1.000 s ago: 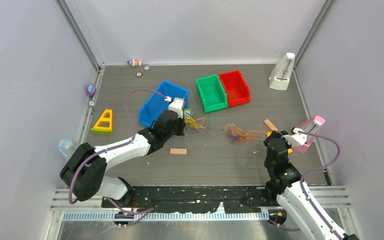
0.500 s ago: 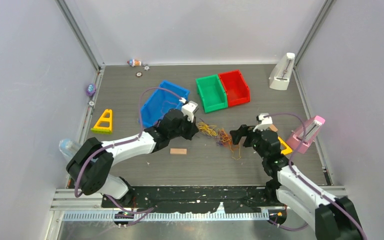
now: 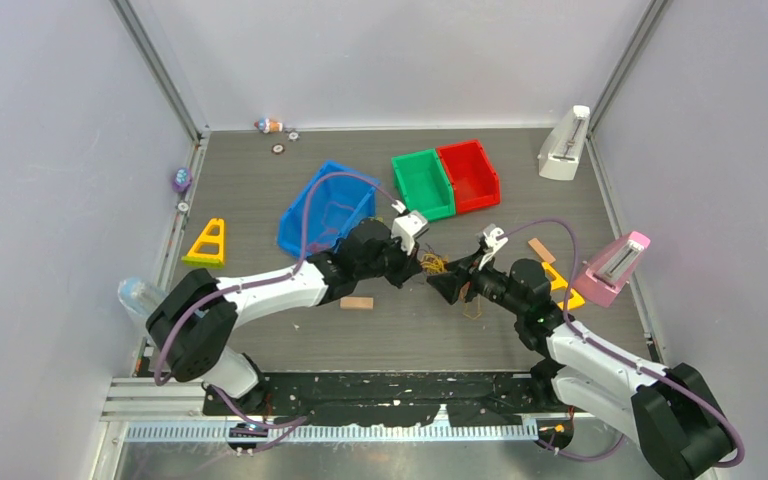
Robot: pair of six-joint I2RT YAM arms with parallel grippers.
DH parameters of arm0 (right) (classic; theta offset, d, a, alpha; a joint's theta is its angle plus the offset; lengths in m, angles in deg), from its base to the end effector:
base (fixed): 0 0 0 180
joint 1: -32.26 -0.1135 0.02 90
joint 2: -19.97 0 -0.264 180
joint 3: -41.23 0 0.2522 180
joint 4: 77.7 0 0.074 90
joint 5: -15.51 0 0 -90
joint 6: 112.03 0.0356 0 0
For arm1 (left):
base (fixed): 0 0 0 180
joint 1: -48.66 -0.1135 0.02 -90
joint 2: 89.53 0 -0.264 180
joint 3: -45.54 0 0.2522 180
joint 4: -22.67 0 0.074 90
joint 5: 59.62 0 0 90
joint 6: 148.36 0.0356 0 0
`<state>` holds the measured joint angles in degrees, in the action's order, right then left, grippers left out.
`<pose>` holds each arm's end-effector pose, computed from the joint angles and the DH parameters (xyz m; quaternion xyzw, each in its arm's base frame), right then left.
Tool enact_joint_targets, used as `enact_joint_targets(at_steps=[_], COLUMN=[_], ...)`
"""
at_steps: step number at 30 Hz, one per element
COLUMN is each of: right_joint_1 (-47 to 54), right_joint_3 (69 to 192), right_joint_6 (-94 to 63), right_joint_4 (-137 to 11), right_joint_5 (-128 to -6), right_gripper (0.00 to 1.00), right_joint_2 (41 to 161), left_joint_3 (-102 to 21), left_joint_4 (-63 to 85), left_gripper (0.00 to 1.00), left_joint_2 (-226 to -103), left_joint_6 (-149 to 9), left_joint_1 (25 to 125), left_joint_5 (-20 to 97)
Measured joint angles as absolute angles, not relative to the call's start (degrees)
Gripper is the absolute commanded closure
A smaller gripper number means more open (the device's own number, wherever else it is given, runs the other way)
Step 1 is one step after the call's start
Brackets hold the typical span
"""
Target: Untangle the cables
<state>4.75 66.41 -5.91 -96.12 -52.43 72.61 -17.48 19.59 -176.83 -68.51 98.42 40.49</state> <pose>0.1617 0.0993 0.1902 -0.1977 0.7306 0.3719 0.5375 0.2112 -0.2592 0.2234 0.3314 0.7851 -0.3238 0.4110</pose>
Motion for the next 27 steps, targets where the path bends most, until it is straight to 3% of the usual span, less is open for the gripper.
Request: enact_joint_targets(at_steps=[4,10,12,13,16,18,19,21,22,24,27], right_joint_1=[4.34,4.23,4.23,4.23,4.23,4.23,4.23,4.23,4.23,4.23,4.23], right_joint_3=[66.46,66.63,66.63,66.63,66.63,66.63,66.63,66.63,66.63,66.63,66.63], right_joint_6=[-6.37,-6.94,-6.94,-7.07,-7.14,-7.05,-7.11,-7.07,-7.09,-7.29,-7.0], right_joint_4=[-96.67,-96.02,-95.4,-95.14,-94.9,-94.92,-94.92,-94.81,-94.79,-94.75,-94.73], right_joint_5=[-52.28,-54.37,-55.75,-56.52,-58.09,-58.7,-58.83,-58.88,-58.88,-58.83,-58.83], right_gripper=[0.41,0.59,0.75,0.78,0.91,0.94,0.94,0.83,0.64,0.46,0.41], right_joint_2=[72.61,72.42,71.59,71.0,69.16,68.53,68.46,68.48,68.48,68.48,68.68], left_joint_3=[-18.16,-18.53,-18.75,-18.81,-18.88,-18.88,-18.88,-18.88,-18.88,-18.86,-18.77], left_joint_4=[18.58,17.66,17.53,17.49,17.23,17.16,17.16,17.18,17.2,17.31,17.62], left_gripper=[1.0,1.0,1.0,0.98,0.78,0.69,0.69,0.75,0.77,0.77,0.65], left_joint_2=[-177.03,-177.05,-177.12,-177.18,-177.25,-177.25,-177.25,-177.25,-177.23,-177.21,-177.21], left_joint_6=[-67.05,-65.65,-65.3,-65.21,-65.02,-64.84,-64.8,-64.86,-64.91,-64.89,-64.8], left_joint_1=[99.79,100.8,101.02,101.1,101.32,101.43,101.5,101.54,101.54,101.52,101.54], left_joint_5=[40.38,39.57,39.3,39.11,38.65,38.26,38.06,37.56,37.34,36.81,36.22])
